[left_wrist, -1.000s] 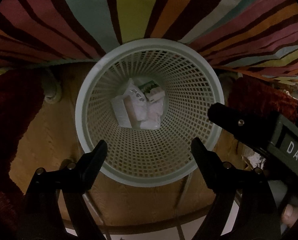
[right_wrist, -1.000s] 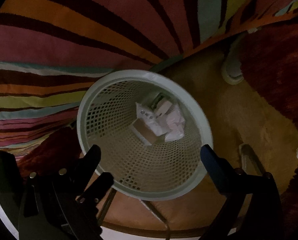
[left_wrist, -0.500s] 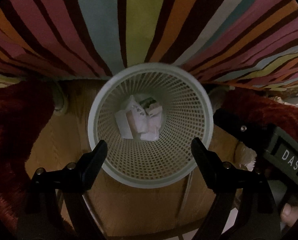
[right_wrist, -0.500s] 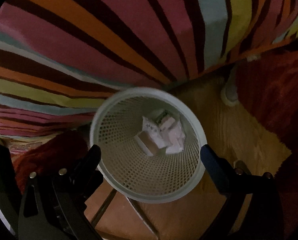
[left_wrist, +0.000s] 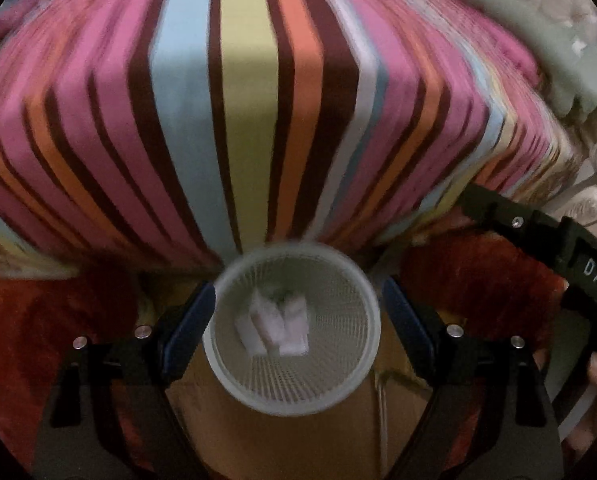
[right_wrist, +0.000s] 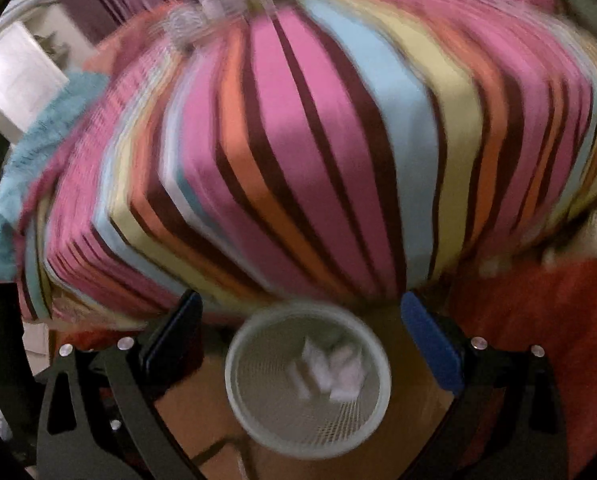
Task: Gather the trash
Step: 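Raise both empty tools back toward the bed, then grasp a crumpled paper ball with the left tool while the right tool grasps another, then carry both crumpled paper balls down over the wastebasket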
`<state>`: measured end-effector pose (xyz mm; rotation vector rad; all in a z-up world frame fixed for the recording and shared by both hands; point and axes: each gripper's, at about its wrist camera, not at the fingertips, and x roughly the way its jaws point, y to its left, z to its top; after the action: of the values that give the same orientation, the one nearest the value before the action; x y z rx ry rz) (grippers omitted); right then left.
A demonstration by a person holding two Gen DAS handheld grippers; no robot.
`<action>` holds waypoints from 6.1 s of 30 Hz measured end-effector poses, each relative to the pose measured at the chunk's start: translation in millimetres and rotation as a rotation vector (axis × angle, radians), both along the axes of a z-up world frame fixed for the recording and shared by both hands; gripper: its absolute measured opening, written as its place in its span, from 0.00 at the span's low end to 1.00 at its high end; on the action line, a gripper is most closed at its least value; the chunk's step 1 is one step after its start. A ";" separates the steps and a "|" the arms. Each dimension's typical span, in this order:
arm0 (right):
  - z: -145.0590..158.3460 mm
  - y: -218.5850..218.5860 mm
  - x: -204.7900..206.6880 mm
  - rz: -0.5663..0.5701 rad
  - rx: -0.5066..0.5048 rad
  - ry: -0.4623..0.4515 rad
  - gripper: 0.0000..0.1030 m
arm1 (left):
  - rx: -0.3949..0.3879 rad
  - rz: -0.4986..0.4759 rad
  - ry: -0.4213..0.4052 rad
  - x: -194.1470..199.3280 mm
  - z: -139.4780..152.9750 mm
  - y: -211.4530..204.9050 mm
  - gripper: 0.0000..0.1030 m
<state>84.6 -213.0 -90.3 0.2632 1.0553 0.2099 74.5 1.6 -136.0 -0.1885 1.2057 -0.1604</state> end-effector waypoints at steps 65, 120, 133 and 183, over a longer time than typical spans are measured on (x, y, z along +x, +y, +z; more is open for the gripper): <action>60.6 109.2 281.7 0.431 -0.418 -0.357 0.92 | -0.126 0.275 -0.056 391.6 57.7 46.0 0.81; 67.8 -14.0 42.3 0.101 0.055 -0.243 0.62 | 0.066 0.064 -0.315 26.1 78.7 38.5 0.49; 24.3 -2.9 -6.8 0.126 0.064 -0.107 0.62 | 0.030 -0.031 -0.159 -19.8 25.0 -3.4 0.49; -174.2 29.4 1.2 0.029 0.120 0.688 0.62 | -0.011 -0.037 0.499 1.2 -155.6 -28.8 0.49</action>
<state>85.8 -183.6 -264.6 0.4456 1.7314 0.2140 75.7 -27.3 -291.6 -0.2239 1.7056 -0.1568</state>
